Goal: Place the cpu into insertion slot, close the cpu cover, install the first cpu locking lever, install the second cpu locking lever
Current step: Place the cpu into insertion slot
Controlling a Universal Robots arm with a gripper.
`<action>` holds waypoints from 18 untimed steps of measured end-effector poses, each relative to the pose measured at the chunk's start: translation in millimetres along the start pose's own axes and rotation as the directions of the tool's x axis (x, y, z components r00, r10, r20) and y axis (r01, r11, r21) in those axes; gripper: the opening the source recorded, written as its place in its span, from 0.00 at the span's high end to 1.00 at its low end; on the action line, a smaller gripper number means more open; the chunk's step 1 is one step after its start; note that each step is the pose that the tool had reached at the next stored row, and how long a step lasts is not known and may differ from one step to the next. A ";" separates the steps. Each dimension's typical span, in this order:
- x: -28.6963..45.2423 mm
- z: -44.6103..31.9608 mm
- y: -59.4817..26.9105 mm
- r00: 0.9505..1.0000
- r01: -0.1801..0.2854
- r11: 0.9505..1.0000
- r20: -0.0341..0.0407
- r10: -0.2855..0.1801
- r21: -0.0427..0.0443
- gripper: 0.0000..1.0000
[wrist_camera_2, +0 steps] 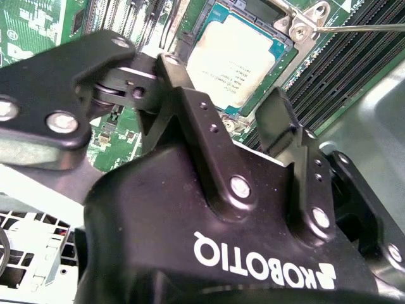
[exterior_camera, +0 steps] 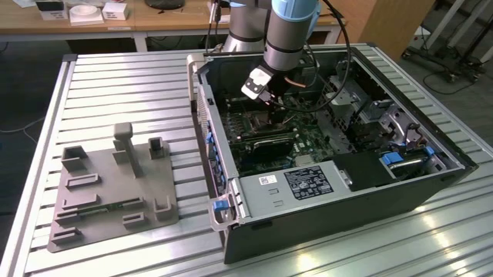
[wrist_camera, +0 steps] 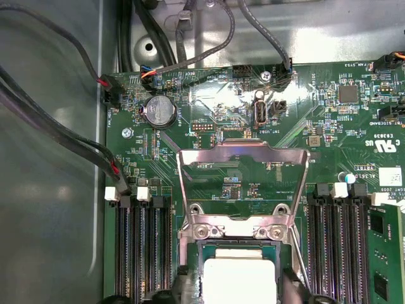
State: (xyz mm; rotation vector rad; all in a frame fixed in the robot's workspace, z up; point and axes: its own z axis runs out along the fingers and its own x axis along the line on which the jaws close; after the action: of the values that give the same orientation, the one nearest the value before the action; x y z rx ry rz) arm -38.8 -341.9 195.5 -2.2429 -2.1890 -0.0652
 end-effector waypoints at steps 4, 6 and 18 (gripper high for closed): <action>0.0 -0.4 0.0 1.000 0.000 1.000 0.000 0.000 0.000 0.33; 0.1 -3.0 0.1 1.000 0.000 1.000 0.000 0.000 0.000 0.33; 0.9 -27.0 0.7 1.000 0.000 1.000 0.000 0.000 0.001 0.40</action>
State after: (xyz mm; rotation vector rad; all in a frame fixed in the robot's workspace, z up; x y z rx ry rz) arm -38.7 -341.9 222.5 -2.2422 -2.1883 -0.0636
